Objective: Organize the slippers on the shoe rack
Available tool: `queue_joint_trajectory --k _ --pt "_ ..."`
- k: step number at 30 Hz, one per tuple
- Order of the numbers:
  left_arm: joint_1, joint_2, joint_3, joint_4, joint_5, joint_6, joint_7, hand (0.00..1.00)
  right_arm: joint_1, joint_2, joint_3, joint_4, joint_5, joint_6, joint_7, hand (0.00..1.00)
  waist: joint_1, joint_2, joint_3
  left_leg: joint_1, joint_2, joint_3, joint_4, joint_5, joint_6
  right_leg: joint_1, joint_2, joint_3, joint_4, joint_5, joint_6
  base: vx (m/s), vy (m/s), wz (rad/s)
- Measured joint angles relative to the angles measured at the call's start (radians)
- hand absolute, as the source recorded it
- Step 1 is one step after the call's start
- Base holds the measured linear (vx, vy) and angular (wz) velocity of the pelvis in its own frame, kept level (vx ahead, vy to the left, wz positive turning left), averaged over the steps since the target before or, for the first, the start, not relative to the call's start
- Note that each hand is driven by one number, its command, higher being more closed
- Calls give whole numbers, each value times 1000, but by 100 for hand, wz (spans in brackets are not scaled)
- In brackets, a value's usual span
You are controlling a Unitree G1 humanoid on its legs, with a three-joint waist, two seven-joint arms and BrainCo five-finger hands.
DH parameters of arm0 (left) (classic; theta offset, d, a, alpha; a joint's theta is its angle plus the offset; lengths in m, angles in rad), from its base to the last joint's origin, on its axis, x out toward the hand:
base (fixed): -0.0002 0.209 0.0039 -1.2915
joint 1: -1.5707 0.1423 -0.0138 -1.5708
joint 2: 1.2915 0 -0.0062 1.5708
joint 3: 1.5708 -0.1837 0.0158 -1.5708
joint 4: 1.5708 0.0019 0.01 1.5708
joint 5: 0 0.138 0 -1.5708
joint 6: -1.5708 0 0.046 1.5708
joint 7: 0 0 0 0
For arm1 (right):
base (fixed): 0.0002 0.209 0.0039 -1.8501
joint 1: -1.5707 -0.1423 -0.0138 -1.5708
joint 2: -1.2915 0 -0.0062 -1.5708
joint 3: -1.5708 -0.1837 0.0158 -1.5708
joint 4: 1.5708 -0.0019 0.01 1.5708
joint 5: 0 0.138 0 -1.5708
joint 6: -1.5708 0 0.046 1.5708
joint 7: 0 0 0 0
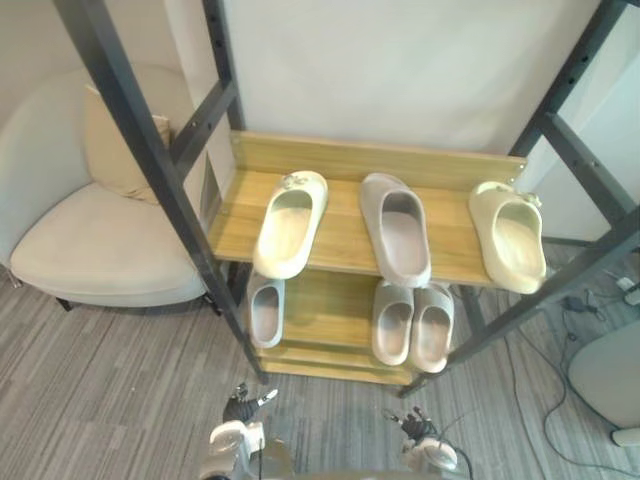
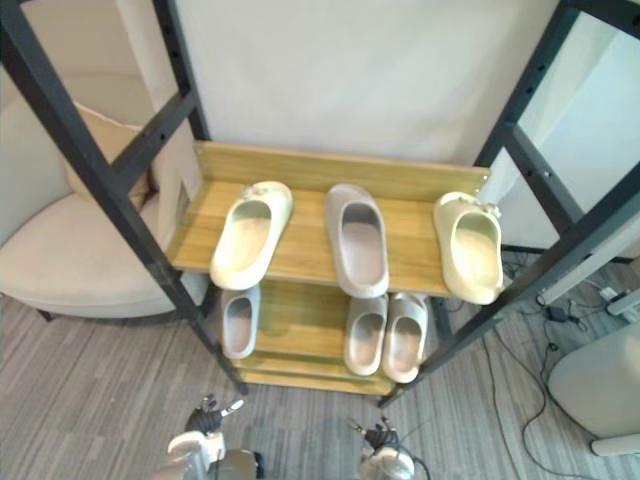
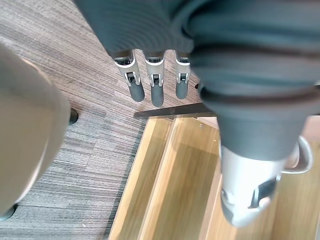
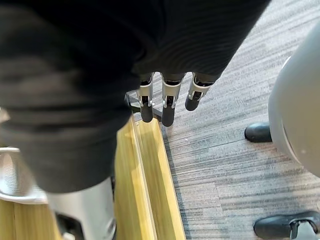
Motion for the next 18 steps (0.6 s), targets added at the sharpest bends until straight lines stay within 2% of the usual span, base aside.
queue_joint_trajectory --k 11,12,14,15,18 --pt "26 2 0 11 0 0 1 0 21 -22 11 -10 4 -10 -11 0 -8 -7 -34 105 -28 29 -247 139 1 -14 -10 48 -35 13 20 -50 -14 -8" --pt "31 4 0 11 0 0 2 0 30 -28 20 -25 4 -11 -17 0 -10 2 -40 110 -29 33 -263 146 2 -19 -11 54 -36 15 22 -44 14 -20" --pt "43 10 -1 10 0 0 5 0 75 -42 51 -128 4 -8 -25 0 -15 -1 -43 111 -31 56 -282 153 4 -37 -11 80 -40 23 34 -29 43 -32" --pt "52 18 -1 10 0 1 9 0 99 -43 62 -211 4 -8 -32 0 -16 4 -46 112 -32 66 -285 152 4 -39 -10 93 -52 31 38 -3 58 -42" --pt "74 37 -10 10 2 2 18 0 170 -58 94 -484 -1 -12 -44 0 -27 -8 -46 120 -38 88 -292 144 5 -39 -11 119 -69 48 37 16 51 -24"
